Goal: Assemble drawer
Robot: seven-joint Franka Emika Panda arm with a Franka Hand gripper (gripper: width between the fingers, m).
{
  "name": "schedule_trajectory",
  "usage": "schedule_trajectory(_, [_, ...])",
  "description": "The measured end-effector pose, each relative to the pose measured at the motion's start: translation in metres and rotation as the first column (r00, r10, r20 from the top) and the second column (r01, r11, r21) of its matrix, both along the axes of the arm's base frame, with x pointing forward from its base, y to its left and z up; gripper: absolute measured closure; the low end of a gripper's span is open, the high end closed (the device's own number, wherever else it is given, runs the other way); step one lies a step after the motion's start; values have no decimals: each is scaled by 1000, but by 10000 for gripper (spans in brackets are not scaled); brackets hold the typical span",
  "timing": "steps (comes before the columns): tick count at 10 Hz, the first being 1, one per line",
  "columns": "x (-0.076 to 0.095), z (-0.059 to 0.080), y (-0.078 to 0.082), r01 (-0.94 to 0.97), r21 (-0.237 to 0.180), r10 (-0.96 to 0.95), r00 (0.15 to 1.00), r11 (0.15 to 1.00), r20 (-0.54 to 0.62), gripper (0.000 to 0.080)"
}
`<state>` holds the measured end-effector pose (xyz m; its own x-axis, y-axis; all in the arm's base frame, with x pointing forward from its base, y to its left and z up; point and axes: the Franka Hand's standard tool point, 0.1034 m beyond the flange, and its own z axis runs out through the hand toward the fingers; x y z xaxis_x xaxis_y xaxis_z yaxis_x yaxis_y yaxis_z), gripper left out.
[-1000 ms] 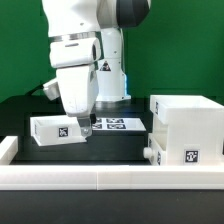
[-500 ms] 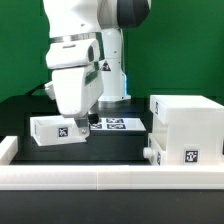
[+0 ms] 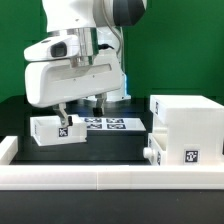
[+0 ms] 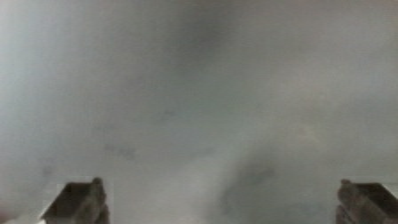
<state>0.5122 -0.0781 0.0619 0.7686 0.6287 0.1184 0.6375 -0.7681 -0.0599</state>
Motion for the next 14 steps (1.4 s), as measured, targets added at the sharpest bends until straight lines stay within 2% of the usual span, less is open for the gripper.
schedule_trajectory(3, [0,0,2,165,11,-165,986,986,-22,151])
schedule_trajectory(5, [0,0,4,326,24,-325,945,945,-44,151])
schedule_trajectory(6, [-6,-1,2,332,19,-331,943,943,-34,151])
schedule_trajectory(10, [-53,2,-10,334,-15,-335,942,942,-30,151])
schedule_trajectory(11, [-59,1,-10,335,-19,-335,942,942,-31,151])
schedule_trajectory(14, [-58,1,-10,334,-18,-334,942,942,-31,151])
